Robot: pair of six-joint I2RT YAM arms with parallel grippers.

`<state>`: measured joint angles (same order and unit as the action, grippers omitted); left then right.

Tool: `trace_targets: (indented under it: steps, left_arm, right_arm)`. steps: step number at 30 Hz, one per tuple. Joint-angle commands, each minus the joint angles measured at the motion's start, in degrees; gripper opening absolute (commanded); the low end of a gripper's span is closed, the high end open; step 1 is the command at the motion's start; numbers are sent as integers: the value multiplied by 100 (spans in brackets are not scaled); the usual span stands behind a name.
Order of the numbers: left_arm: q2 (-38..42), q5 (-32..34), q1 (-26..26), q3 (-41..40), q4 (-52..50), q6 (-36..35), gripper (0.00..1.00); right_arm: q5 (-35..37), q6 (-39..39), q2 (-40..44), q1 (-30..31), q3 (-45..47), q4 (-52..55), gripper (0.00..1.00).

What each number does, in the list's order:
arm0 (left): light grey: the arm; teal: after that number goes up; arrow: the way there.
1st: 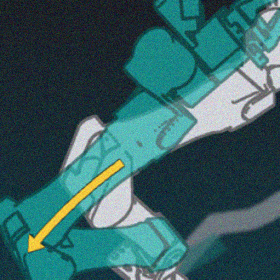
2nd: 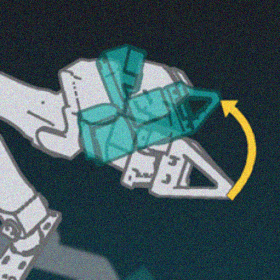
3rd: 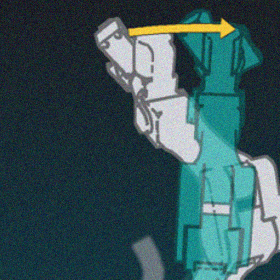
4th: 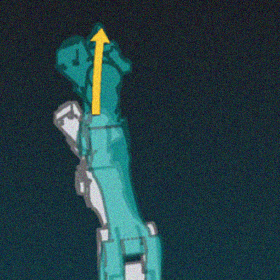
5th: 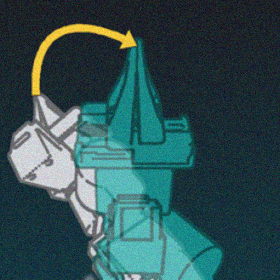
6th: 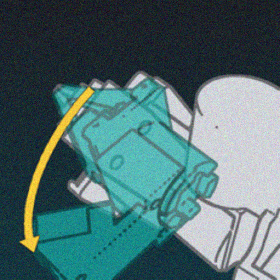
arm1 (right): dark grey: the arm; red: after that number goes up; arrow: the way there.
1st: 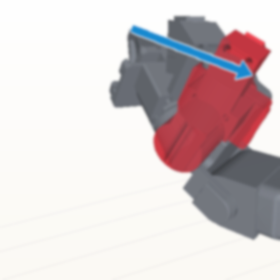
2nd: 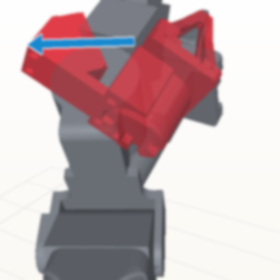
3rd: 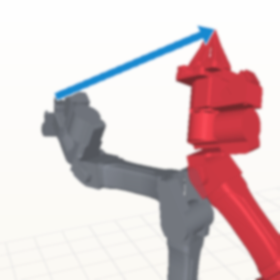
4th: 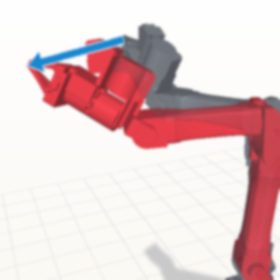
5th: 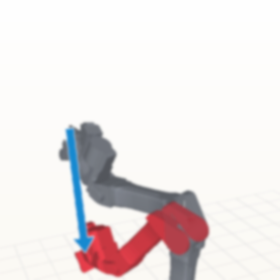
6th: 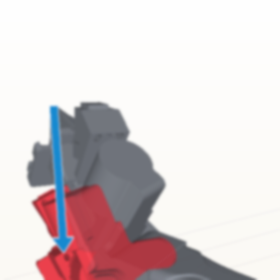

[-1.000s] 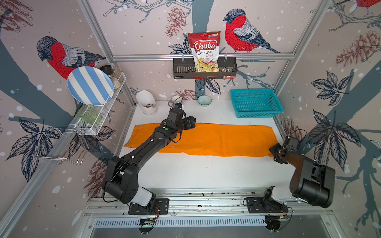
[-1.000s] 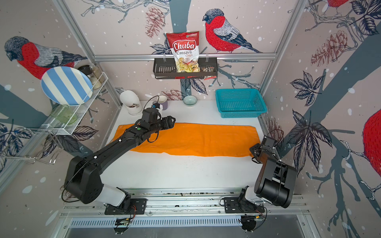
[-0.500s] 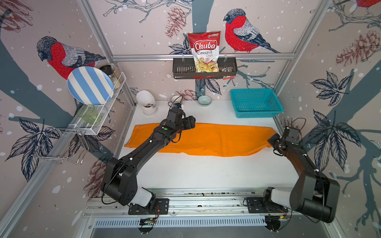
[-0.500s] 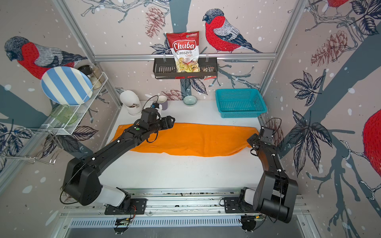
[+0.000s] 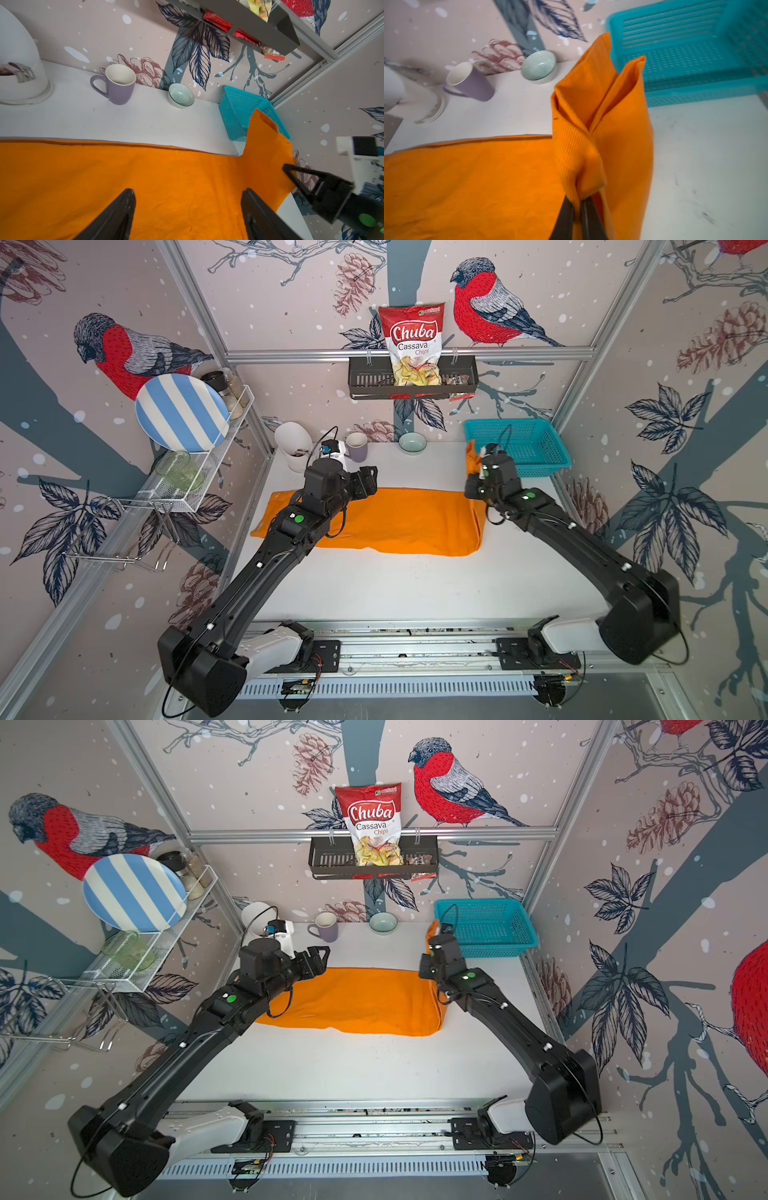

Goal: Roll up the long pants
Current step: Fold the long pant at the center of the board.

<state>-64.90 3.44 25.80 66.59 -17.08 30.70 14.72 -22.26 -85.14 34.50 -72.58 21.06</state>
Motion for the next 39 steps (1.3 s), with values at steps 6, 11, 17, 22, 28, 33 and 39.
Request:
trace_targets:
  steps: [6,11,17,22,28,33,39]
  left_arm:
    - [797,484,-835,-72,-900,118,82]
    - [1031,434,-1173,-100,-1119,7,82]
    - [1077,183,-1516,-186,-1161,-102,82]
    - [994,-178,-1700,-383,-1065,-53,82]
    - [331,-857,-1708,-678,-835,-46,83]
    - [-273,-1056,-1684,-1385,44,135,84]
    - [-1730,-869,-1446,-1248,697,-115,90]
  right_arm:
    - [546,-411,-2438,1491,-2295,329,0]
    - [408,-914,-3612,1847,-3411,420,0]
    - [26,-1516,-4590,2202,-4428,584,0]
    - [-273,-1723,-4354,2182,-4197,450,52]
    - [-585,-1817,-2820,1498,-2214,39,71]
    - [-938,-1757,-1626,556,-593,-258,72]
    - [-1287,-1473,-1270,-416,557,-422,79]
